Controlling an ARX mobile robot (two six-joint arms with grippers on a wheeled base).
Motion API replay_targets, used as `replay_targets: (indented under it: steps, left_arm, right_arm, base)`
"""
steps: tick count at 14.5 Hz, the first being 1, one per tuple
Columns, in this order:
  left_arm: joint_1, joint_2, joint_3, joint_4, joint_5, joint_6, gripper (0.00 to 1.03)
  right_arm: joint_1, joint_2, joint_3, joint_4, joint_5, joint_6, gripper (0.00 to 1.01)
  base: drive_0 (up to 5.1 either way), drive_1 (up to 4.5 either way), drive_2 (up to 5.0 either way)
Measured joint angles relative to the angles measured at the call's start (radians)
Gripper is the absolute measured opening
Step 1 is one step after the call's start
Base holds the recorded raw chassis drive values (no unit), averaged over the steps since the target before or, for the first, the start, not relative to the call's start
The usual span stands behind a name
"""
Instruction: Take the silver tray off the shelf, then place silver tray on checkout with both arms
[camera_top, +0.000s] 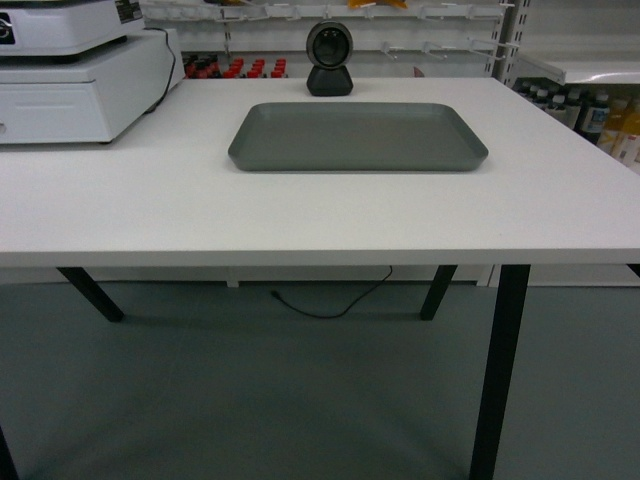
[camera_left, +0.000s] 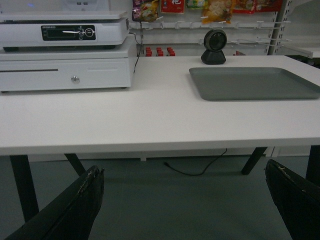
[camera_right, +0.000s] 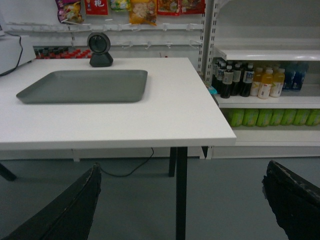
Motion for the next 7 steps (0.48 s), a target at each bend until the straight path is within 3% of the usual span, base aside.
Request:
replay_targets:
  steps: [7]
  left_arm:
    - [0.0, 0.0, 0.0, 0.005, -0.001, 0.0, 0.98]
  right_arm:
    - [0.0, 0.0, 0.0, 0.01, 0.0, 0.0, 0.98]
  base:
    - [0.0, -4.17, 4.2]
